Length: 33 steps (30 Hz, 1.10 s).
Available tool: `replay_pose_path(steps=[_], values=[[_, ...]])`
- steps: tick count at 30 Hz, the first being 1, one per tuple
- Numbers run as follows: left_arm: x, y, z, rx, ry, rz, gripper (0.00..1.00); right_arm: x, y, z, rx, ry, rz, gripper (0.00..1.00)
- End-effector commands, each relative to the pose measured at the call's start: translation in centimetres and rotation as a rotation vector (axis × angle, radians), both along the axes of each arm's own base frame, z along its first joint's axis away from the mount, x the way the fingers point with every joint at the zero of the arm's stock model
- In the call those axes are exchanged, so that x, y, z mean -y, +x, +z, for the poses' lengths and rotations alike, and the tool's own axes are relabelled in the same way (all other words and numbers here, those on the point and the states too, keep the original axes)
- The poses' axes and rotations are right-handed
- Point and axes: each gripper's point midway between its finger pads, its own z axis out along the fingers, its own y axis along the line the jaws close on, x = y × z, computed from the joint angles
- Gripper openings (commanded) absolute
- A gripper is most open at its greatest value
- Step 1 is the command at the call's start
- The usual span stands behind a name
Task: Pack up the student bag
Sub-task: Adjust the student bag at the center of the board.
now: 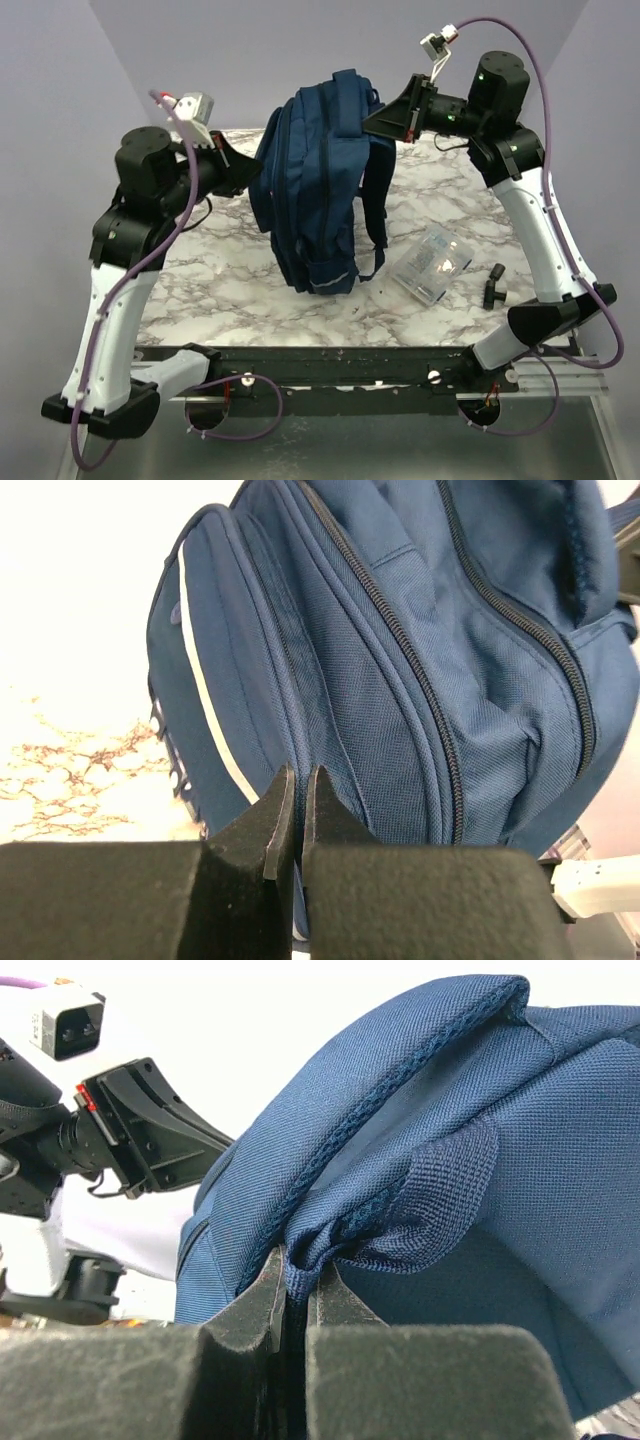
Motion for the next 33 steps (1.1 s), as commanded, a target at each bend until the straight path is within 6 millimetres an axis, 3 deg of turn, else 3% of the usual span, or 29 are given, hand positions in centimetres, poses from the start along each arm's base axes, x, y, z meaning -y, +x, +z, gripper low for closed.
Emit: replay_pose_path(steps=[1, 4, 7, 9, 10, 11, 13, 14, 17, 19, 22, 29, 33], values=[[-3.3, -5.9, 6.9, 0.276, -0.072, 0.079, 0.0, 1.4, -3.0, 5.2, 0.205, 0.089, 0.012, 0.0], [-2.8, -6.0, 1.6, 0.19, -0.09, 0.062, 0.0, 1.5, -3.5, -1.8, 0.084, 0.054, 0.015, 0.0], [-1.4, -5.3, -6.9, 0.024, -0.112, 0.022, 0.0, 1.3, -4.6, -9.9, -0.079, 0.03, 0.059, 0.0], [-0.4, -5.3, -10.7, -0.061, -0.135, -0.02, 0.0, 1.4, -4.2, -13.2, -0.151, -0.019, 0.035, 0.0], [-0.1, -5.4, -11.4, -0.082, -0.138, -0.04, 0.0, 1.6, -4.2, -13.7, -0.154, -0.036, 0.028, 0.0], [0.2, -5.6, -11.5, -0.093, -0.138, -0.058, 0.0, 1.6, -4.2, -13.4, -0.149, -0.031, 0.025, 0.03], [0.3, -6.0, -11.1, -0.095, -0.142, -0.075, 0.0, 1.6, -4.5, -11.8, -0.12, -0.011, 0.025, 0.23], [0.3, -6.1, -10.7, -0.088, -0.143, -0.074, 0.04, 1.5, -4.7, -10.8, -0.109, 0.006, 0.043, 0.28], [-0.2, -6.5, -9.6, -0.06, -0.147, -0.051, 0.21, 1.2, -4.7, -9.1, -0.093, 0.034, 0.064, 0.43], [-0.7, -6.7, -9.0, -0.041, -0.149, -0.024, 0.39, 1.0, -4.8, -8.5, -0.095, 0.056, 0.084, 0.54], [-1.3, -7.0, -8.8, -0.023, -0.144, 0.003, 0.53, 0.7, -5.3, -8.0, -0.092, 0.068, 0.1, 0.69], [-1.9, -7.0, -9.4, -0.045, -0.125, 0.04, 0.67, 0.2, -5.3, -6.8, -0.057, 0.091, 0.117, 0.82], [-3.5, -7.5, -8.9, -0.01, -0.101, 0.116, 0.79, 0.4, -5.5, -6.7, -0.048, 0.088, 0.113, 0.87]])
